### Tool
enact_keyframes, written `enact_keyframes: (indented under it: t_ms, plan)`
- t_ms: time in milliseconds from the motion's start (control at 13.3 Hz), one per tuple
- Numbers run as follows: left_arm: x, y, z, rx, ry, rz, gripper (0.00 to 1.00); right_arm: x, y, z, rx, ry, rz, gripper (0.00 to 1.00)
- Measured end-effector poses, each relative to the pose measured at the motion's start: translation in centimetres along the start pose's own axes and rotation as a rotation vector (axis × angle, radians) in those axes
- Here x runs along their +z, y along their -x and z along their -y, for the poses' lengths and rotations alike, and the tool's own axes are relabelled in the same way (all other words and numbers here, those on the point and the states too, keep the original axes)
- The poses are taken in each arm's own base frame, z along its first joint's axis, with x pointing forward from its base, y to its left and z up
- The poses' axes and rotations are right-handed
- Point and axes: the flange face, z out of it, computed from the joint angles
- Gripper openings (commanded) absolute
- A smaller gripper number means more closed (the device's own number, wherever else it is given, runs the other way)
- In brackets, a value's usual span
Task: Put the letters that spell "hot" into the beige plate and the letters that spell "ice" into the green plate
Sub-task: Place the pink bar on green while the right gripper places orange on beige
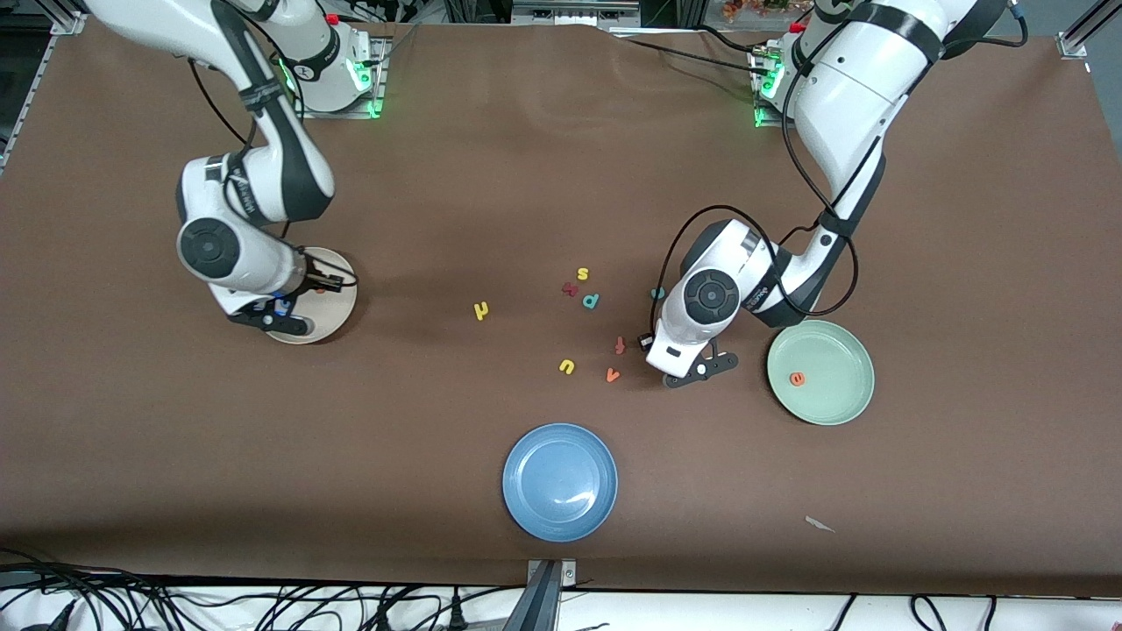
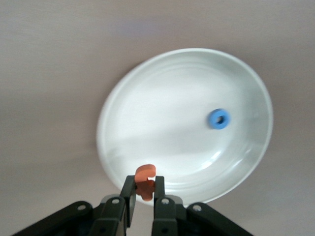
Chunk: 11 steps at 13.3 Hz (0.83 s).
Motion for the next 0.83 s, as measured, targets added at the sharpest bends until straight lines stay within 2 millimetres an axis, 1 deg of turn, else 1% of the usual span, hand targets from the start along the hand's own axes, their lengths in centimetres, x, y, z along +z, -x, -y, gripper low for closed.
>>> enact_keyframes:
  t_ms: [75, 150, 300, 376, 451, 526, 601, 751, 826]
  plan:
    - [-0.7, -0.5, 0.4, 0.026, -0.012, 0.004, 0.00, 1.3, -0.5, -1.0, -0.014, 0.007, 0.015, 0.14]
    - [-1.4, -1.2, 1.0, 0.047, -0.025, 0.010, 0.00, 2.5, -0.8, -1.5, -0.028, 0.010, 0.021, 0.15]
    - [-2.8, -3.3, 3.1, 0.064, -0.037, 0.016, 0.00, 4.6, -1.2, -1.8, -0.047, 0.011, 0.023, 0.23]
    - [-3.4, -4.3, 4.4, 0.075, -0.042, 0.020, 0.00, 5.2, -1.2, -1.8, -0.053, 0.012, 0.026, 0.38]
    - [-3.9, -5.6, 5.9, 0.090, -0.039, 0.021, 0.00, 5.4, -1.2, -1.8, -0.059, 0.013, 0.028, 0.79]
    - [-4.2, -6.9, 7.5, 0.106, -0.035, 0.021, 0.00, 5.4, -1.2, -1.8, -0.060, 0.013, 0.027, 0.91]
    - [-4.3, -8.2, 9.1, 0.124, -0.031, 0.023, 0.00, 5.4, -1.2, -1.8, -0.060, 0.012, 0.026, 0.97]
    - [-4.5, -10.5, 12.5, 0.148, -0.023, 0.027, 0.00, 4.6, -1.3, -1.8, -0.059, 0.008, 0.011, 0.97]
    - [-4.5, -11.5, 14.1, 0.161, -0.020, 0.028, 0.00, 3.6, -1.4, -1.8, -0.058, 0.002, -0.004, 0.97]
